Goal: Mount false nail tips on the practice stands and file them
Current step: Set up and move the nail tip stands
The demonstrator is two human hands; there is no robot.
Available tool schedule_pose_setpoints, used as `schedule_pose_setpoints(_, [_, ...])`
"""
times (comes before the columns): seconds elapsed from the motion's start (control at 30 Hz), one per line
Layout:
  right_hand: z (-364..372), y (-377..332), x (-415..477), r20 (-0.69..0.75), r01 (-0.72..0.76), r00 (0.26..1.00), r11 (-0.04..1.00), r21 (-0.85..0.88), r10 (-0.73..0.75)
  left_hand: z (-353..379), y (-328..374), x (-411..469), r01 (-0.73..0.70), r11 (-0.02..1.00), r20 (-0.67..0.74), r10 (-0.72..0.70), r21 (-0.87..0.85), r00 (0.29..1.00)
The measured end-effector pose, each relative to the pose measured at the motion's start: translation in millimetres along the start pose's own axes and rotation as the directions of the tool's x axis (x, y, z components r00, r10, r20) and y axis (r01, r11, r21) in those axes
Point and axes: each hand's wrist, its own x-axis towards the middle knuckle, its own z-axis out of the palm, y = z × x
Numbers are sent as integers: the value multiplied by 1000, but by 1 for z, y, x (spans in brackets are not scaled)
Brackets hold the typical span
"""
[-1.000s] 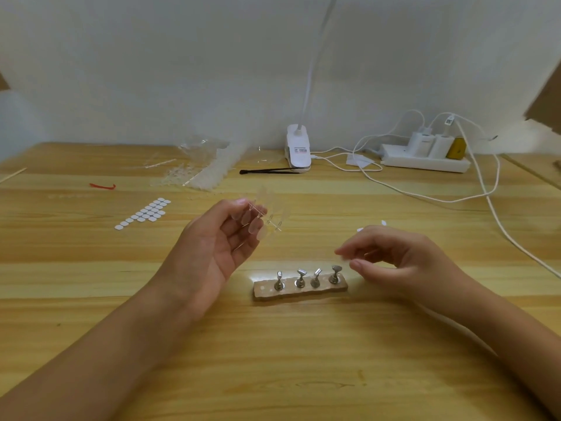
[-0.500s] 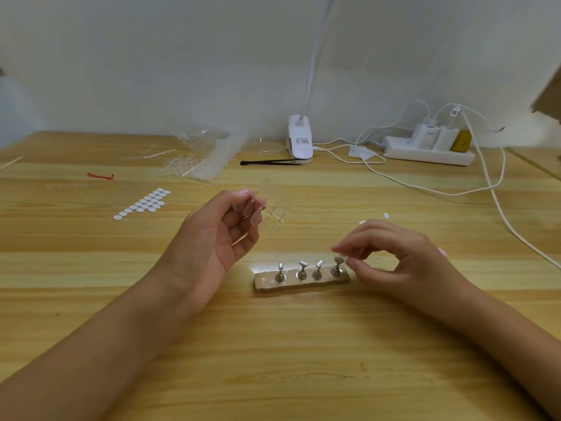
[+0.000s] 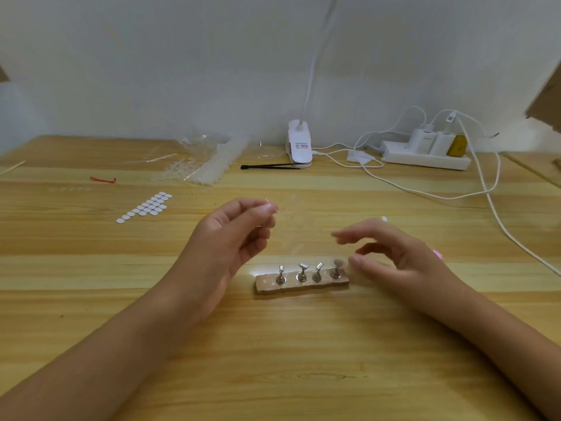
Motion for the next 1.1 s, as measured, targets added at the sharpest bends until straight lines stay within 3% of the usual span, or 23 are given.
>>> schedule_pose_setpoints(0.13, [-5,-23,9,-177,-16,984,998,57,26,5,0,-9,-67,982,30,62,175,998])
schedule_pose_setpoints(0.33, [-1,-56,23,-98,58,991,954,-293,-90,13,0,-16,-120,939,83,99,323,992])
schedule_pose_setpoints(0.6, [20,-55,25,-193,113,962,924,-366,-194,16,-1,-19,-131,919,80,109,371,991])
schedule_pose_setpoints(0.67, [25,-53,21,-197,197,919,829,-523,-343,17,-2,-19,-95,938,63,78,335,995])
schedule_pose_setpoints(0.73, [32,-51,18,-113,302,830,610,-733,-546,18,-2,-20,-53,959,58,38,280,998])
schedule_pose_setpoints(0.77, [34,-49,16,-75,332,805,551,-766,-589,18,-2,-20,-47,960,61,31,275,998])
schedule_pose_setpoints(0.8, [35,-49,15,-79,340,807,568,-749,-586,18,-2,-21,-63,954,72,43,294,996])
schedule_pose_setpoints(0.87, [33,-54,15,-181,272,884,791,-549,-430,16,-3,-22,-176,900,123,137,399,983])
schedule_pose_setpoints(0.9, [29,-59,15,-223,189,935,920,-344,-275,16,-3,-23,-294,822,171,241,488,955])
schedule_pose_setpoints(0.93, [25,-62,16,-203,76,975,992,-103,-96,14,-2,-23,-444,680,249,370,584,895])
schedule_pose_setpoints(1.0, [13,-62,18,-11,-160,986,950,269,169,13,0,-23,-659,311,450,530,685,719])
schedule_pose_setpoints(1.03, [8,-58,18,66,-234,972,908,347,225,13,-1,-24,-705,218,514,546,675,661])
schedule_pose_setpoints(1.07, [4,-55,18,106,-272,962,886,375,250,14,-1,-25,-722,245,528,540,647,656])
schedule_pose_setpoints(1.1, [1,-53,18,119,-279,960,880,385,253,16,0,-27,-707,361,502,515,608,695])
